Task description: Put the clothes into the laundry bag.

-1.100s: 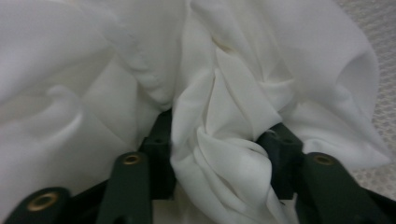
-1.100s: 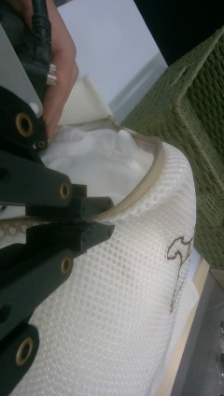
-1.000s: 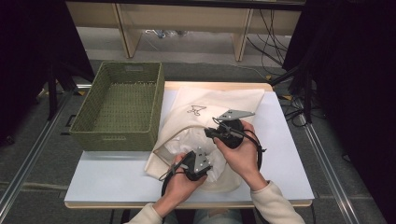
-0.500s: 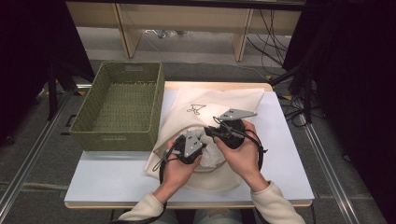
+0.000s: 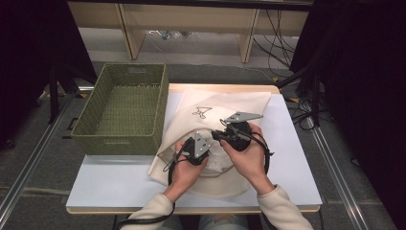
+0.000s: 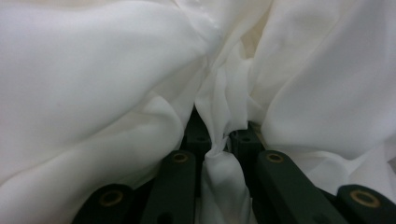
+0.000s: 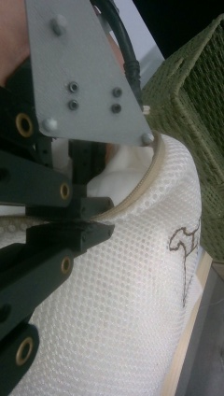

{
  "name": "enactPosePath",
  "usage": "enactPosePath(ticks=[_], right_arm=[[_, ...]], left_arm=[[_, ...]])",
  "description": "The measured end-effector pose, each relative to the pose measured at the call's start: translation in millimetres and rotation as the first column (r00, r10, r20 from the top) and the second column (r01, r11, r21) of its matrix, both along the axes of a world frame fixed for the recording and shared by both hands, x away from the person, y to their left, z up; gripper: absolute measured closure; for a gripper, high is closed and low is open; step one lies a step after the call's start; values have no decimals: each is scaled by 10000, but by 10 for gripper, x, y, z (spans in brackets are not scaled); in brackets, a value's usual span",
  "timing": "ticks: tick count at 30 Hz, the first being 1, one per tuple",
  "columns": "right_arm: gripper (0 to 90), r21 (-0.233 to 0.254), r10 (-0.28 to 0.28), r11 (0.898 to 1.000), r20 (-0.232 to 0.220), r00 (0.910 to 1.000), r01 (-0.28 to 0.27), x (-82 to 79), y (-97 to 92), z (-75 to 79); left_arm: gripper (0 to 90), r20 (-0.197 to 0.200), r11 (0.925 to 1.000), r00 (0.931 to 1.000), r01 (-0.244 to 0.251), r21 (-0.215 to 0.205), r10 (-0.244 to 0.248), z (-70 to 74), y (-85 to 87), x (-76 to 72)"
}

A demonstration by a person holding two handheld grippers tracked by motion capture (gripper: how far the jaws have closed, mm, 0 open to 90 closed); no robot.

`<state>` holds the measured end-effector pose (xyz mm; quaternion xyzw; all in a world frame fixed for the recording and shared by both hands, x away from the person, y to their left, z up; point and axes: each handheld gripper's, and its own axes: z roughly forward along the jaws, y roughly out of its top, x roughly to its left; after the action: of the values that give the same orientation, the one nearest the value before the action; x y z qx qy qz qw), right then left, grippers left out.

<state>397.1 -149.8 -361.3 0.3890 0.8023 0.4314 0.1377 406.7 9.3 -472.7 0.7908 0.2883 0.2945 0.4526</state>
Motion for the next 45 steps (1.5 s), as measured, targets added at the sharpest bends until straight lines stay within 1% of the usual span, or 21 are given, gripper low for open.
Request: enactPosePath(ticks=[2, 4, 7, 8, 9, 13, 14, 16, 17, 20, 22, 23, 26, 29, 30, 35, 36, 41, 43, 44, 45], right_arm=[[882, -192, 17, 9998, 147, 9999, -15, 10, -6, -8], [882, -73, -103, 9999, -147, 9998, 102, -1, 6, -10], [881, -197, -56, 9998, -43, 10000, 55, 17, -5, -24], [881, -215, 188, 9996, 176, 9997, -184, 42, -15, -36], [881, -207, -9, 9998, -58, 10000, 8, 27, -15, -29], [881, -123, -30, 9999, -218, 9998, 27, 30, -12, -32], [881, -155, -26, 9999, -213, 9998, 23, 26, -13, -29], [881, -234, 46, 9997, -73, 10000, -48, 29, -13, -30], [880, -254, 141, 9996, 53, 9999, -140, 36, -13, -33], [880, -202, -72, 9998, -154, 9999, 68, 16, -5, -24], [880, -260, -24, 9997, -51, 10000, 22, 22, -9, -25], [880, -266, -29, 9996, -46, 10000, 28, 21, -9, -24], [879, -241, -128, 9996, -157, 9998, 124, 10, -4, -19], [879, -326, -62, 9995, -82, 9999, 59, 12, -7, -17], [879, -212, -168, 9996, -290, 9994, 161, -4, 6, -14], [879, -361, 95, 9993, 189, 9998, -89, 21, -6, -18], [879, -232, -175, 9996, -218, 9996, 170, -8, 7, -9], [878, -265, -80, 9996, -148, 9999, 76, -5, 6, -9], [878, -216, 225, 9995, 18, 9997, -225, 18, -4, -15], [878, -230, -93, 9997, -211, 9997, 88, -5, -3, -1], [878, -248, -164, 9996, -159, 9997, 160, -8, -5, 2]], left_arm=[[806, 117, 9998, 9999, -10, 195, 8, -23, 1, 48], [803, 133, 9998, 9998, -123, 152, 121, -54, -13, 81], [794, 87, 9997, 9999, -51, 231, 49, -74, -39, 107], [788, 112, 9996, 9999, -37, 285, 34, -76, -42, 109], [781, 73, 9996, 10000, 2, 298, -4, -80, -45, 109], [726, 192, 9985, 9994, 288, 474, -298, -82, -28, 80], [695, 218, 9981, 9993, 306, 532, -318, -76, -23, 61], [621, -65, 9992, 9994, 355, 169, -354, -75, -38, -6], [588, 24, 9980, 9985, 555, 287, -555, -57, -28, -32], [519, -74, 9961, 9966, 825, 319, -823, -20, 2, -118], [494, -87, 9957, 9959, 904, 201, -902, 1, 30, -181], [490, -22, 9953, 9958, 912, 318, -911, 20, 56, -214], [476, -127, 9947, 9946, 1026, -8, -1026, 42, 98, -318], [460, -121, 9934, 9933, 1145, 18, -1145, 87, 157, -395], [457, -151, 9931, 9930, 1171, -31, -1171, 102, 172, -423], [449, -202, 9893, 9895, 1422, -335, -1429, 157, 219, -555], [452, -243, 9893, 9896, 1409, -386, -1418, 157, 215, -578], [510, -143, 9880, 9883, 1516, -277, -1521, 155, 166, -649], [507, -61, 9864, 9867, 1620, -275, -1623, 167, 139, -680], [502, -24, 9859, 9867, 1625, -393, -1627, 176, 124, -699], [493, 8, 9856, 9866, 1631, -444, -1632, 186, 113, -716]])
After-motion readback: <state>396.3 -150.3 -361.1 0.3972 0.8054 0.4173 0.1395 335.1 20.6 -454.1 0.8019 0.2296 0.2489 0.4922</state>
